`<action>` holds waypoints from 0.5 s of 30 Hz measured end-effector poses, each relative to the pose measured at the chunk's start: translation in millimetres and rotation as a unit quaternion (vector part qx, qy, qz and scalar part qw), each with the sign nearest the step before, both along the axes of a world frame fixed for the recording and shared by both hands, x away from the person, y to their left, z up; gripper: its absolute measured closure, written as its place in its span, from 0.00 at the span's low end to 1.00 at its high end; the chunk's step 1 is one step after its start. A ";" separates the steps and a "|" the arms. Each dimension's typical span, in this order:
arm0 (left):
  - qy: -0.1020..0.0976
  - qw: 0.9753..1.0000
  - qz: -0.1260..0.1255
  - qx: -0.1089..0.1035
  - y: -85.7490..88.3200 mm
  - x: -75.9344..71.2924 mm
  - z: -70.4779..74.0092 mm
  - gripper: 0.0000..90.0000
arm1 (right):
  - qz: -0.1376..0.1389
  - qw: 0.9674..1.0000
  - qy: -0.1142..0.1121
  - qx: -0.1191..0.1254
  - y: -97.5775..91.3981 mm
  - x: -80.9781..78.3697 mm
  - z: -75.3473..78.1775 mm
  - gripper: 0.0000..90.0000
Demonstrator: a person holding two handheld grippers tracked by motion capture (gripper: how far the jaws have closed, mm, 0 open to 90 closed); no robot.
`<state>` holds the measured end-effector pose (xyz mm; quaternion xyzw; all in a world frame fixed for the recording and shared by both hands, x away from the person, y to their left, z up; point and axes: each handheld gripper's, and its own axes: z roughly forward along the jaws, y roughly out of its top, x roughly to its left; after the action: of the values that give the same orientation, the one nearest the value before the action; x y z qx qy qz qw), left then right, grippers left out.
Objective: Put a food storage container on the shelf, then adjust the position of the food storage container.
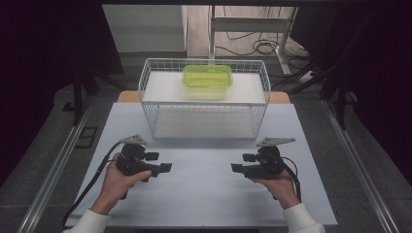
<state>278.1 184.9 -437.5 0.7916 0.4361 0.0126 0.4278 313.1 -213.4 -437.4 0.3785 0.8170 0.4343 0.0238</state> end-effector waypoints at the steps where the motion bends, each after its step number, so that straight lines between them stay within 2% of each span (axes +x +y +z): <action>1: 0.000 1.000 0.000 0.004 0.3 0.0 -0.8 0.28 | 0.000 1.000 0.000 -0.002 0.0 -1.1 -1.4 0.35; 7: 0.001 1.000 0.007 0.005 1.7 -3.3 -1.6 0.27 | -0.003 1.000 0.003 -0.004 -3.6 -5.3 -7.9 0.35; 10: 0.002 1.000 0.006 0.001 3.1 -4.2 -0.1 0.27 | -0.005 1.000 -0.001 -0.004 -5.8 -6.4 -7.7 0.35; 15: 0.007 1.000 0.003 0.004 3.0 -2.8 -1.4 0.27 | -0.008 1.000 0.006 -0.005 -7.2 -5.9 -11.3 0.35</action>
<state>275.3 187.8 -438.9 0.7918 0.4416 0.0103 0.4218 307.2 -220.6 -448.8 0.3872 0.8165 0.4275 0.0247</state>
